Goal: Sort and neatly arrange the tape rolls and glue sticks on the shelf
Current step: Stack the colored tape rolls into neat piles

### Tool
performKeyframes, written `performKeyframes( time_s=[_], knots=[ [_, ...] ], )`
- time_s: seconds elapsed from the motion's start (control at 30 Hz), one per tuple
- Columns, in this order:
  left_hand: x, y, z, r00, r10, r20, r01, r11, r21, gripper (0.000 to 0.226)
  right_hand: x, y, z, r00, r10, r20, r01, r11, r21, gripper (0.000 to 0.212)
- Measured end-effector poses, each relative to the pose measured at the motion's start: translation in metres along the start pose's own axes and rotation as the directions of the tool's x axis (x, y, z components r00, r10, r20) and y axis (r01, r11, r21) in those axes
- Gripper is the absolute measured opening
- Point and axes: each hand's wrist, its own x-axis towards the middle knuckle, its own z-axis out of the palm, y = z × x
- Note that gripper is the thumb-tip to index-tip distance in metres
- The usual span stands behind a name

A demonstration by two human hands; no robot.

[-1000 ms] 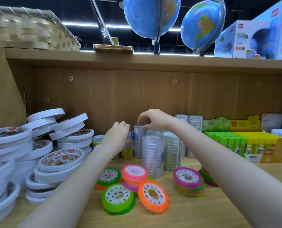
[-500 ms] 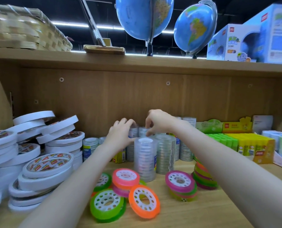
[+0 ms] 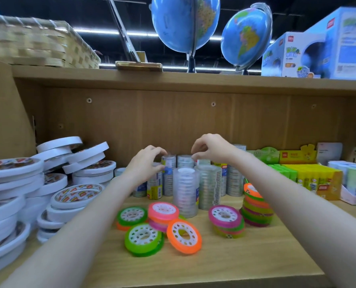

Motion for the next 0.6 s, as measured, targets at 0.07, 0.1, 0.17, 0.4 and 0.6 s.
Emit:
performKeyframes(
  time_s=[0.07, 0.1, 0.17, 0.4, 0.6],
  knots=[
    [-0.001, 0.004, 0.003, 0.999, 0.024, 0.039, -0.029, 0.991, 0.131, 0.045, -0.01, 0.002, -0.01, 0.998, 0.012, 0.055, -0.012, 1.0, 0.002, 0.02],
    [-0.003, 0.005, 0.005, 0.996, 0.042, 0.078, -0.059, 0.971, 0.23, 0.053, -0.015, 0.002, -0.013, 0.994, 0.025, 0.107, -0.024, 1.0, -0.008, 0.024],
    [-0.005, 0.001, 0.008, 0.984, 0.065, 0.165, -0.117, 0.938, 0.326, 0.072, -0.024, 0.003, -0.015, 0.977, 0.041, 0.21, -0.03, 0.998, -0.054, 0.038],
    [-0.005, -0.009, 0.009, 0.98, 0.085, 0.181, -0.14, 0.937, 0.319, 0.089, -0.041, -0.013, 0.002, 0.947, -0.097, 0.307, 0.099, 0.995, 0.011, 0.061],
    [-0.008, -0.011, 0.022, 0.994, 0.064, 0.088, -0.089, 0.944, 0.317, 0.084, -0.043, -0.021, 0.018, 0.964, -0.063, 0.257, 0.084, 0.994, -0.072, 0.05]
  ],
)
